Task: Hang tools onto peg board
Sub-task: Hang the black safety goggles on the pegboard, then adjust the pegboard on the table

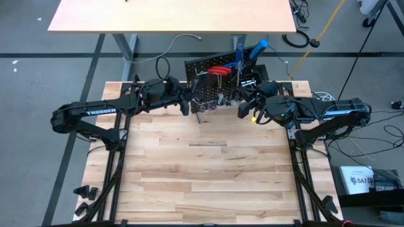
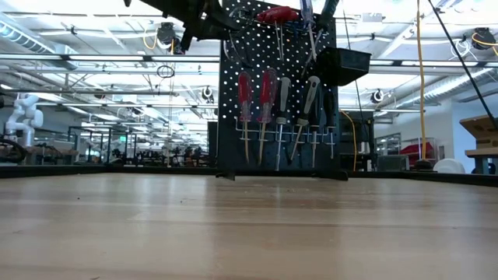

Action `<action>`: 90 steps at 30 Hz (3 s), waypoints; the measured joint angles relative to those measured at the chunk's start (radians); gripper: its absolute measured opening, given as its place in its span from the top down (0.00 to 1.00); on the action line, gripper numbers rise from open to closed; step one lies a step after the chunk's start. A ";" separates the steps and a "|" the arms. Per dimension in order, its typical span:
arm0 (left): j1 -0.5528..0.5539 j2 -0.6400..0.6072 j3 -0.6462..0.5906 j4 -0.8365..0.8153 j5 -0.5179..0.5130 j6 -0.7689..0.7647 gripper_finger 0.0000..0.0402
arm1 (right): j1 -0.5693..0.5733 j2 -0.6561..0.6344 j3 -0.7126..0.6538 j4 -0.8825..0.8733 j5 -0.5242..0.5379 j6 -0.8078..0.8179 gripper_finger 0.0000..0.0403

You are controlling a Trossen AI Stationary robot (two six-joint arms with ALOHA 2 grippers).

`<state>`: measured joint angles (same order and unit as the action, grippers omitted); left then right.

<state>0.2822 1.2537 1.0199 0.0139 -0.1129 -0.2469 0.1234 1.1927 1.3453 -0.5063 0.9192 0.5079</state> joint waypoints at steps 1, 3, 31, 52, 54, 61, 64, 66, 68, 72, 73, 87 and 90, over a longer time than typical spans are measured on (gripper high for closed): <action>0.001 0.000 0.000 0.000 0.000 -0.002 0.73 | 0.000 0.000 0.000 -0.001 0.000 0.000 1.00; 0.003 0.000 0.000 -0.006 0.000 -0.007 0.73 | 0.000 0.000 0.000 -0.002 0.000 0.000 1.00; 0.006 0.002 -0.001 -0.172 -0.097 0.103 0.38 | -0.011 0.000 0.000 -0.001 -0.005 0.000 1.00; -0.105 -0.022 -0.001 -0.585 -0.019 0.031 0.31 | -0.010 -0.006 0.000 -0.088 -0.051 0.027 1.00; -0.132 -0.043 -0.001 -0.596 -0.023 0.002 0.31 | -0.010 -0.013 0.000 -0.118 -0.098 0.021 1.00; -0.224 -0.148 -0.001 -0.578 -0.115 -0.060 0.31 | -0.010 -0.023 0.000 -0.123 -0.332 -0.089 1.00; -0.245 -0.195 -0.001 -0.535 -0.129 -0.060 0.31 | -0.011 -0.023 0.000 -0.132 -0.350 -0.101 1.00; -0.246 -0.214 0.000 -0.495 -0.130 -0.054 0.31 | -0.023 -0.027 -0.001 -0.156 -0.351 -0.105 1.00; -0.240 -0.222 0.000 -0.460 -0.134 -0.039 0.31 | -0.042 -0.041 -0.001 -0.187 -0.352 -0.105 1.00; -0.183 -0.214 -0.031 -0.357 -0.097 0.047 0.32 | -0.075 -0.098 -0.001 -0.226 -0.371 -0.102 1.00; -0.159 -0.207 -0.048 -0.313 -0.066 0.068 0.33 | -0.080 -0.114 -0.001 -0.231 -0.372 -0.102 1.00; 0.084 -0.084 -0.190 -0.018 0.200 0.149 0.89 | -0.084 -0.202 -0.001 -0.316 -0.371 -0.047 1.00; 0.086 -0.049 -0.190 -0.018 0.190 0.160 0.97 | -0.084 -0.203 -0.017 -0.302 -0.371 -0.042 1.00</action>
<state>0.3680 1.2047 0.8303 -0.0043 0.0768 -0.0871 0.0391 0.9897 1.3279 -0.8082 0.5484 0.4659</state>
